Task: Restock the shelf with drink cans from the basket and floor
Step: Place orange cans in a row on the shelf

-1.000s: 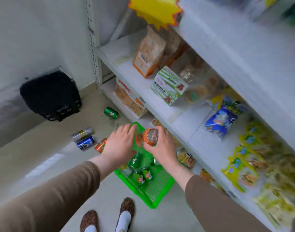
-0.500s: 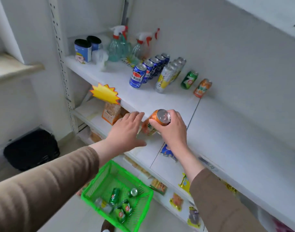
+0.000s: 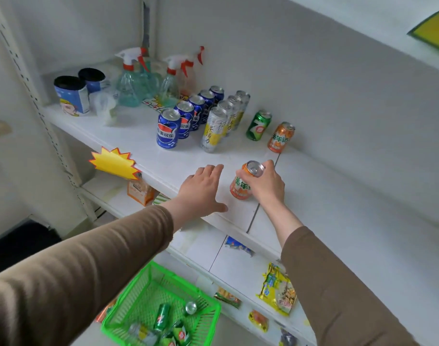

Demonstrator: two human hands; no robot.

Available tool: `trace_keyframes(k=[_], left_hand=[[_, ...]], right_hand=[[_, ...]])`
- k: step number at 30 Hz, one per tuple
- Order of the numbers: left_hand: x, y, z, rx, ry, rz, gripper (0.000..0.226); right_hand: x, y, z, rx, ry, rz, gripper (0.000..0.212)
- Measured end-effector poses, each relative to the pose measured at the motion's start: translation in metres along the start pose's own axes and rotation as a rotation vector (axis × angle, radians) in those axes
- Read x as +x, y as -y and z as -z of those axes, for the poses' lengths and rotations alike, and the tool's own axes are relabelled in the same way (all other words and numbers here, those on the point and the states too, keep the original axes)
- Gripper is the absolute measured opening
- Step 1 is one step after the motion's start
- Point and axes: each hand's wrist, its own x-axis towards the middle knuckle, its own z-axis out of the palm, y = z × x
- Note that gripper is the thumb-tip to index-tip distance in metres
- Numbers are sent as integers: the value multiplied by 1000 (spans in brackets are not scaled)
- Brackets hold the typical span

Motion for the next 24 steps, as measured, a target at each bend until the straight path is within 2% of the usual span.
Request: trace_keyframes(k=[4, 9, 11, 24], left_hand=[[22, -6, -13, 15, -1, -17, 113], [43, -3, -25, 10, 8, -51, 112], [52, -1, -31, 16, 26, -55, 111], [134, -34, -43, 2, 11, -43, 102]], right_hand=[[13, -6, -6, 71, -60, -6, 75], [7, -25, -34, 281, -89, -40, 75], [8, -33, -48, 322, -95, -68, 70], [109, -47, -43, 320, -109, -170, 69]])
